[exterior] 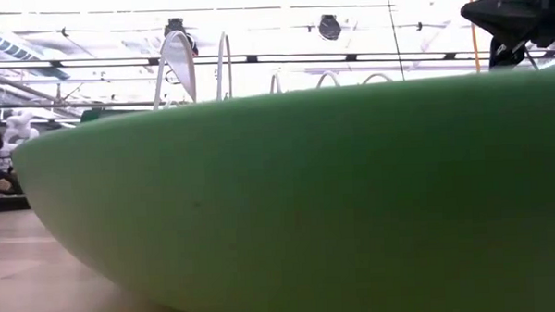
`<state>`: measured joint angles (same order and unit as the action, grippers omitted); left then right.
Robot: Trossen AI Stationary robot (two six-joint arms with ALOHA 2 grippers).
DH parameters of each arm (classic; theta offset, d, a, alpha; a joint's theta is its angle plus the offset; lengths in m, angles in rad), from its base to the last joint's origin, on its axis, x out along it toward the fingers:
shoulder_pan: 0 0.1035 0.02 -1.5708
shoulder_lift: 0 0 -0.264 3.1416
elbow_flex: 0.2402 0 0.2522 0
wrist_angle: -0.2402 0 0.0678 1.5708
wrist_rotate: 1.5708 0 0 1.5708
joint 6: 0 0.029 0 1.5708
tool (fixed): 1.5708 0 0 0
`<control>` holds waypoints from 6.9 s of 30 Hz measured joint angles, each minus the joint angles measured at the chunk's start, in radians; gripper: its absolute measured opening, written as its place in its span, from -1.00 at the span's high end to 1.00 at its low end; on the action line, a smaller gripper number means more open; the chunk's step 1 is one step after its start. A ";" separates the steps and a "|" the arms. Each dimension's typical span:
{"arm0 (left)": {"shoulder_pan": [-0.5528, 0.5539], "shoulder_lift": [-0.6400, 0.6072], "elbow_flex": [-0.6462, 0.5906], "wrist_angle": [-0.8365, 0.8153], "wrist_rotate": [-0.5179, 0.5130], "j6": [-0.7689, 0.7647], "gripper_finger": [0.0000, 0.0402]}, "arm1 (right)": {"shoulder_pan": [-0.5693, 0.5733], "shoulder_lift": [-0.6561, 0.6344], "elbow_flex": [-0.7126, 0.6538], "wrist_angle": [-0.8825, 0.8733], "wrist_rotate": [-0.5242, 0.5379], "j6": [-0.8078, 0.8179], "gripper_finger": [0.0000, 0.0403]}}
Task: Sort dishes
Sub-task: Put the green plate in the dish rack, then put the light green plate in the dish rack
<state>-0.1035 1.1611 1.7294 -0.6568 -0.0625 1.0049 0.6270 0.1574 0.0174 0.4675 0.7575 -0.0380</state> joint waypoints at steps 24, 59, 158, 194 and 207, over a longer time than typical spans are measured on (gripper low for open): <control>0.731 -0.003 -0.391 0.322 0.851 -0.214 1.00 | 0.001 0.000 0.000 -0.039 -0.005 0.105 0.98; 0.843 -0.003 -0.798 0.448 0.807 -0.396 0.53 | 0.001 0.000 0.000 -0.085 0.001 0.105 0.98; -0.560 0.987 -0.048 -0.237 -0.095 -0.710 -0.24 | 0.001 0.000 0.000 -0.027 -0.005 0.151 0.98; -0.572 0.998 0.630 -0.641 -0.359 -0.898 0.98 | 0.003 0.001 0.000 -0.034 -0.030 0.184 0.98; -0.570 0.715 0.538 -0.103 -0.876 -1.364 0.98 | 0.003 0.001 0.000 -0.039 -0.030 0.180 0.98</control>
<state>-0.6739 1.8759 2.2670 -0.7601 -0.9380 -0.3594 0.6300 0.1585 0.0170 0.4284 0.7275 0.1421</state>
